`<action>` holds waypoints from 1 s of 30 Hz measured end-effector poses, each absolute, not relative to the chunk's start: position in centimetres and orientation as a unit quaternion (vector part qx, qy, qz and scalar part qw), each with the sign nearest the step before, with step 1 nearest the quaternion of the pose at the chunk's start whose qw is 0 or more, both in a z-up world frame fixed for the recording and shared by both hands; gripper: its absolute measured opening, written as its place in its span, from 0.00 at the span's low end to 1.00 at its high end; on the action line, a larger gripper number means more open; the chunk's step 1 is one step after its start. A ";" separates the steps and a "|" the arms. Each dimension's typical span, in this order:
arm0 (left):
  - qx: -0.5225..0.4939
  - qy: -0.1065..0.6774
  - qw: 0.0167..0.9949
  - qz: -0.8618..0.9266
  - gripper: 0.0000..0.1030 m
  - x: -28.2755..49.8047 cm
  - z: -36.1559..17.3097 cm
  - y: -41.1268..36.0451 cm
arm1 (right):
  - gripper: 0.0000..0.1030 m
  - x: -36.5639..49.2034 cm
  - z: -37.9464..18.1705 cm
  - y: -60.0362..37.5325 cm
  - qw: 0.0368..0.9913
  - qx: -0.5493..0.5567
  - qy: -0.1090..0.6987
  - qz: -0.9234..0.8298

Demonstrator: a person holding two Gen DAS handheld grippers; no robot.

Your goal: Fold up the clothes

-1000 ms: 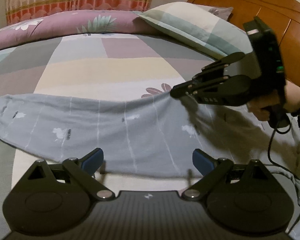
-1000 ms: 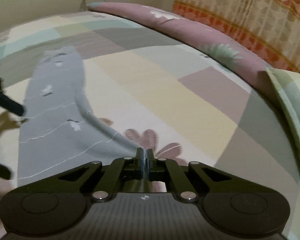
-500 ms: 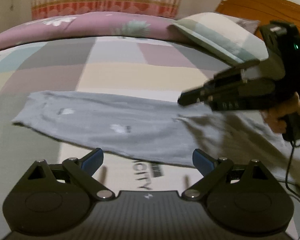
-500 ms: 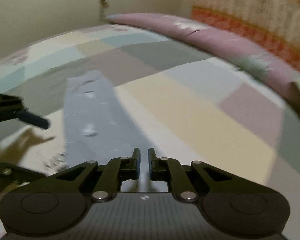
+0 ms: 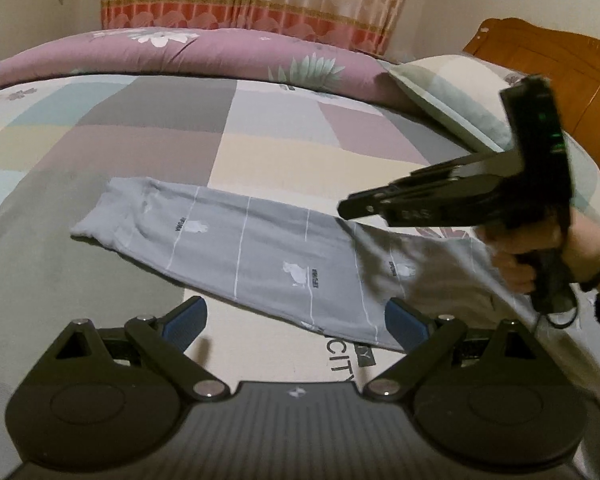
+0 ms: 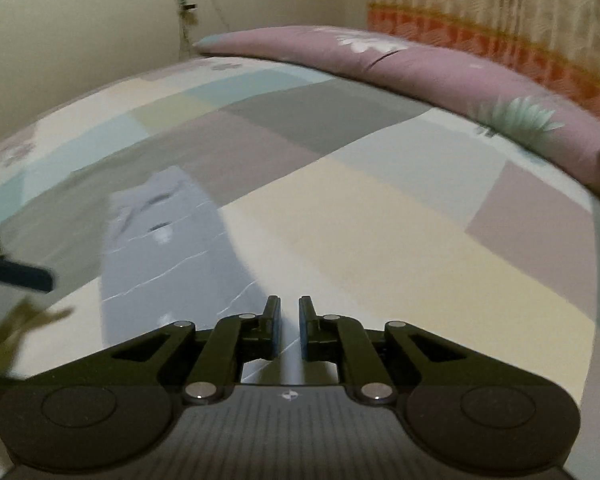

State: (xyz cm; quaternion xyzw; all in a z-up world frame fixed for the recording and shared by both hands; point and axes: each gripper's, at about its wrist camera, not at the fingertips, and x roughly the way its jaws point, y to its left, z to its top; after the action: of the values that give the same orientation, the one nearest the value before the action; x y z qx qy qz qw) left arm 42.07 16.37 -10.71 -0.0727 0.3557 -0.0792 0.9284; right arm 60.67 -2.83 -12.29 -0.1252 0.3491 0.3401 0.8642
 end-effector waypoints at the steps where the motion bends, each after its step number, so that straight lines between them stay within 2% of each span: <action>1: -0.073 0.355 0.929 -0.077 0.93 42.0 -10.7 16.5 | 0.11 60.8 -12.6 -2.4 0.860 -0.121 0.355 0.347; 4: -0.080 0.351 0.930 -0.075 0.93 41.9 -10.4 16.8 | 0.11 59.0 -13.7 -0.7 0.826 -0.149 0.373 0.395; 7: -0.084 0.348 0.931 -0.073 0.93 41.9 -10.3 17.0 | 0.11 56.7 -13.5 0.1 0.812 -0.200 0.356 0.416; 14: -0.081 0.347 0.931 -0.083 0.93 41.9 -10.2 16.7 | 0.15 60.8 -11.6 -2.5 0.867 -0.114 0.337 0.349; 19: -0.083 0.349 0.930 -0.081 0.93 41.9 -10.4 16.8 | 0.15 60.5 -13.6 -1.8 0.853 -0.133 0.357 0.357; 22: -0.084 0.350 0.929 -0.080 0.93 42.0 -10.4 16.8 | 0.22 59.0 -14.3 -1.1 0.848 -0.165 0.346 0.366; 26: -0.081 0.350 0.930 -0.082 0.93 41.9 -10.3 16.6 | 0.22 57.9 -14.2 0.3 0.847 -0.219 0.322 0.361; 30: -0.085 0.346 0.931 -0.080 0.93 41.8 -10.2 16.7 | 0.27 60.0 -12.9 -0.1 0.863 -0.168 0.320 0.354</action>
State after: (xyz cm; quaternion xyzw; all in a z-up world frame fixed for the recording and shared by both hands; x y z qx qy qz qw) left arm 41.76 16.74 -10.19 -0.0846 0.3459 -0.0804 0.9310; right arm 60.00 -0.11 -12.89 -0.1679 0.3199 0.3537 0.8628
